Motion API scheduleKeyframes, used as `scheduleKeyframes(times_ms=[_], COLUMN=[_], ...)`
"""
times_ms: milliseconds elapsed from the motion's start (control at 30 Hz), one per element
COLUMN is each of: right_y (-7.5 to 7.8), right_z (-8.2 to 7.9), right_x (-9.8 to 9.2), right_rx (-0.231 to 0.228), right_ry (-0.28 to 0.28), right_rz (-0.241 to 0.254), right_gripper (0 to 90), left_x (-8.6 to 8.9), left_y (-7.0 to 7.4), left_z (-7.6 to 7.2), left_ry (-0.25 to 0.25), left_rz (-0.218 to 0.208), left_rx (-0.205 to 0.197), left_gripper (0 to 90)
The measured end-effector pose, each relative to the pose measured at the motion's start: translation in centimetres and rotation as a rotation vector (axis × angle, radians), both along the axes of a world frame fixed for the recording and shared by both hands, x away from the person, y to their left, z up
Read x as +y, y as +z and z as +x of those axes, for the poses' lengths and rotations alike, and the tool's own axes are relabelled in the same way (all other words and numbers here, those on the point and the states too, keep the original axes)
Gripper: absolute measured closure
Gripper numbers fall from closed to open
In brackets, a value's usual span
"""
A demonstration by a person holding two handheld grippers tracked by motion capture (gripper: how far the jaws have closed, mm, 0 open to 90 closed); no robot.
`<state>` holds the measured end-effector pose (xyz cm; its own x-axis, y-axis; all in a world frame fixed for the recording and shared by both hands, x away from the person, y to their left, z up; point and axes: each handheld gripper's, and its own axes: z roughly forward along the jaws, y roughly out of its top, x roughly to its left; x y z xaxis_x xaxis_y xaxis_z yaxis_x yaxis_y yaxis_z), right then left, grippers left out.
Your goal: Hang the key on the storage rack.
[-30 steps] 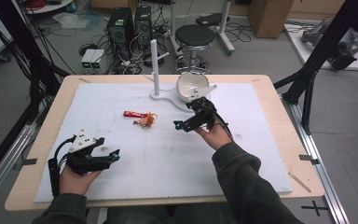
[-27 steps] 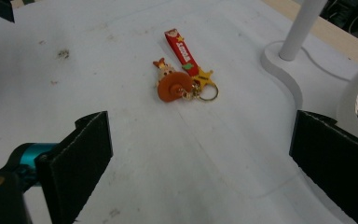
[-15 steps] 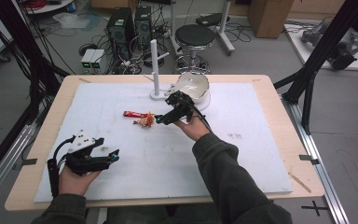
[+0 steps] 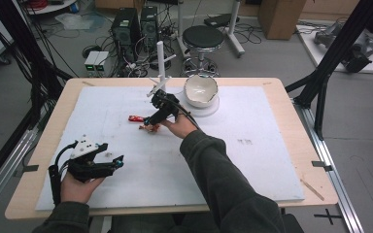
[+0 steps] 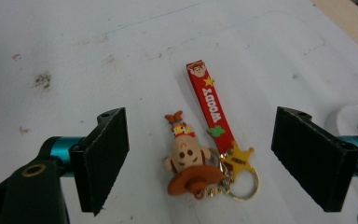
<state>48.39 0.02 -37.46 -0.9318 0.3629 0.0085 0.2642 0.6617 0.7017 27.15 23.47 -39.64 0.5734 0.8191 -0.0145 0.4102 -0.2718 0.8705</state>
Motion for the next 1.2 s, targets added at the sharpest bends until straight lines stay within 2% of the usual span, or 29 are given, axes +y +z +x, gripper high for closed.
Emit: scheduleKeyframes(times_ms=[267,500,667,1200], right_y=[-1.5,-2.2,-2.8,-4.5], right_z=[1.6,2.2,2.5,3.1], right_x=[2.0,3.4,4.2,5.3], right_rx=[0.025,0.03,0.05,0.051], right_ry=[-0.01,-0.002,-0.012,-0.035], right_rz=[-0.05,-0.079,-0.094,-0.12], right_gripper=[24.1,27.7,29.5,44.2], left_x=[0.1,0.1,0.1,0.2], left_y=[0.0,0.0,0.0,0.0], left_z=[0.0,0.0,0.0,0.1], left_ry=[-0.002,-0.005,-0.003,-0.006], left_rz=[0.001,-0.001,-0.003,-0.003], left_rx=[0.0,-0.001,0.002,0.003], left_gripper=[26.4,26.4,26.4,26.4])
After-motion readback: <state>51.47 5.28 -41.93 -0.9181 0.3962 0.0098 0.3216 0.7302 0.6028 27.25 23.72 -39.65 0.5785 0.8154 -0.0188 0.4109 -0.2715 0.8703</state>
